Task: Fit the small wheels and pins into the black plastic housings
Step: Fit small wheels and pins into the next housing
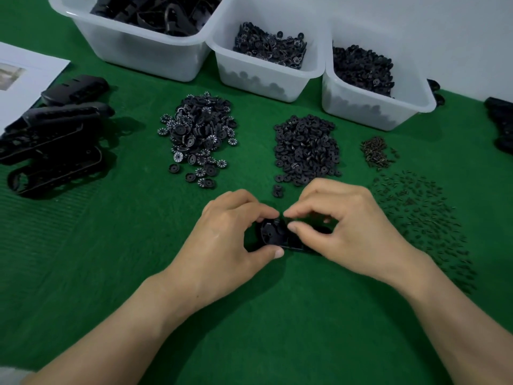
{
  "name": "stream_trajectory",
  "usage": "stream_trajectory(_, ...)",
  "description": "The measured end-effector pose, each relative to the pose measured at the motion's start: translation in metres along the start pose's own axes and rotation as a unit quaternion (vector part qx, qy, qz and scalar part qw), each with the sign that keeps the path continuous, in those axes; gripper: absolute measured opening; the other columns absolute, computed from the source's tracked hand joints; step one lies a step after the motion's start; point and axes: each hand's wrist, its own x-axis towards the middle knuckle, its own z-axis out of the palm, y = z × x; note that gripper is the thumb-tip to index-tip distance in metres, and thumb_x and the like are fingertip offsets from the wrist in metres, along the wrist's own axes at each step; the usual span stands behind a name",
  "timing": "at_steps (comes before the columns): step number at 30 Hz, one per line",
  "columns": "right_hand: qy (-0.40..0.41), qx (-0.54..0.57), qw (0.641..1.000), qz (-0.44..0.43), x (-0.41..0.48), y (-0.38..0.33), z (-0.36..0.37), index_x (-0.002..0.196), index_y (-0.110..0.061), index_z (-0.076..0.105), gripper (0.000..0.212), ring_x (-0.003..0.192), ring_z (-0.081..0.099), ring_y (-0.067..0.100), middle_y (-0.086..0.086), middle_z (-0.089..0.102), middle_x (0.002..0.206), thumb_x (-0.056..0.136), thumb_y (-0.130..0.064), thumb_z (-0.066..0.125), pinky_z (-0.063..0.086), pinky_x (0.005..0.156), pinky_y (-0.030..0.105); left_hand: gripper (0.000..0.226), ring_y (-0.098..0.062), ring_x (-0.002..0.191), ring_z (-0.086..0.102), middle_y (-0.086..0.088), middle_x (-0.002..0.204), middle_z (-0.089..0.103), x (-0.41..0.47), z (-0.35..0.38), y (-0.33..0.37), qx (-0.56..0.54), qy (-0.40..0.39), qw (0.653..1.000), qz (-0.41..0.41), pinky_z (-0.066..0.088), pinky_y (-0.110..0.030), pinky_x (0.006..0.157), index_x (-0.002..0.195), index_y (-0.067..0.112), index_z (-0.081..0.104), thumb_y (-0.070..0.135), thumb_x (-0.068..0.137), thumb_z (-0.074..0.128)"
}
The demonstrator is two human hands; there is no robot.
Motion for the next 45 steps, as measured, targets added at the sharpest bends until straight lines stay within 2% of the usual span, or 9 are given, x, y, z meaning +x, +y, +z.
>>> stream_trajectory(4, -0.007, -0.02, 1.0, -0.017, -0.003, -0.002, 0.002, 0.087, -0.014, 0.075, 0.012, 0.069, 0.058, 0.015, -0.002, 0.063, 0.078, 0.075, -0.014, 0.071, 0.051, 0.06, 0.038, 0.044, 0.002, 0.086, 0.046, 0.013, 0.092, 0.052, 0.0, 0.0, 0.0, -0.003, 0.003, 1.0, -0.001, 0.036, -0.018, 0.081, 0.108, 0.023, 0.064, 0.035, 0.067, 0.075)
stream_trajectory(15, -0.023, -0.086, 0.994, -0.07, -0.001, -0.002, 0.002, 0.088, -0.016, 0.075, 0.011, 0.064, 0.056, 0.016, 0.0, 0.061, 0.074, 0.077, -0.017, 0.073, 0.05, 0.056, 0.033, 0.045, -0.001, 0.085, 0.047, 0.014, 0.091, 0.052, 0.0, 0.0, 0.001, -0.005, 0.002, 1.0, -0.003, 0.037, -0.018, 0.08, 0.108, 0.022, 0.065, 0.035, 0.067, 0.075)
stream_trajectory(19, -0.026, -0.008, 1.0, 0.011, 0.004, 0.0, -0.003, 0.094, -0.02, 0.074, 0.019, 0.067, 0.058, 0.008, -0.007, 0.063, 0.079, 0.077, -0.028, 0.072, 0.05, 0.062, 0.032, 0.045, -0.001, 0.084, 0.047, 0.013, 0.092, 0.052, 0.0, -0.001, 0.001, -0.006, -0.001, 1.0, -0.004, 0.036, -0.019, 0.079, 0.109, 0.022, 0.064, 0.035, 0.067, 0.075)
stream_trajectory(21, 0.022, -0.033, 0.997, 0.06, 0.012, 0.003, 0.0, 0.088, -0.02, 0.073, 0.018, 0.065, 0.053, 0.002, -0.009, 0.061, 0.077, 0.077, -0.033, 0.068, 0.047, 0.063, 0.029, 0.045, 0.0, 0.084, 0.046, 0.015, 0.093, 0.05, 0.0, -0.001, 0.001, -0.003, -0.004, 1.0, -0.004, 0.035, -0.015, 0.078, 0.109, 0.023, 0.064, 0.036, 0.068, 0.074)
stream_trajectory(25, 0.037, -0.108, 0.986, 0.119, 0.027, 0.002, 0.017, 0.082, -0.02, 0.066, 0.024, 0.073, 0.055, 0.011, -0.007, 0.058, 0.079, 0.077, -0.044, 0.064, 0.048, 0.069, 0.032, 0.046, 0.0, 0.085, 0.046, 0.014, 0.094, 0.051, 0.0, -0.001, 0.001, -0.001, -0.008, 1.0, -0.006, 0.034, -0.012, 0.08, 0.111, 0.024, 0.063, 0.037, 0.068, 0.074)
stream_trajectory(30, 0.048, -0.085, 0.988, 0.117, 0.034, 0.002, 0.023, 0.077, -0.018, 0.065, 0.012, 0.07, 0.057, 0.01, -0.006, 0.06, 0.078, 0.077, -0.03, 0.068, 0.05, 0.069, 0.035, 0.046, 0.0, 0.086, 0.045, 0.014, 0.094, 0.051, -0.001, -0.002, 0.001, -0.002, -0.008, 1.0, -0.005, 0.035, -0.013, 0.08, 0.111, 0.024, 0.063, 0.036, 0.068, 0.074)
stream_trajectory(35, 0.039, 0.059, 0.991, 0.113, 0.016, 0.01, -0.003, 0.076, -0.019, 0.069, 0.004, 0.061, 0.053, 0.004, -0.009, 0.061, 0.071, 0.074, -0.017, 0.072, 0.042, 0.057, 0.013, 0.045, 0.003, 0.086, 0.044, 0.014, 0.094, 0.051, 0.0, -0.001, 0.0, -0.003, -0.009, 1.0, -0.001, 0.032, -0.013, 0.079, 0.11, 0.024, 0.063, 0.037, 0.069, 0.074)
stream_trajectory(39, -0.026, 0.043, 0.997, 0.056, -0.008, 0.008, -0.01, 0.082, -0.018, 0.073, 0.009, 0.067, 0.058, 0.01, -0.006, 0.063, 0.077, 0.073, -0.02, 0.073, 0.047, 0.061, 0.02, 0.044, 0.003, 0.086, 0.044, 0.014, 0.094, 0.051, 0.0, -0.001, -0.001, 0.001, -0.005, 1.0, 0.0, 0.032, -0.014, 0.078, 0.11, 0.023, 0.063, 0.036, 0.069, 0.074)
stream_trajectory(45, -0.015, 0.004, 1.0, 0.008, -0.015, 0.007, -0.006, 0.089, -0.017, 0.075, 0.015, 0.068, 0.059, 0.011, -0.005, 0.062, 0.079, 0.075, -0.016, 0.075, 0.051, 0.063, 0.033, 0.044, 0.003, 0.087, 0.045, 0.019, 0.094, 0.049, 0.0, -0.001, 0.0, -0.001, -0.006, 1.0, -0.002, 0.033, -0.014, 0.08, 0.11, 0.024, 0.063, 0.037, 0.068, 0.073)
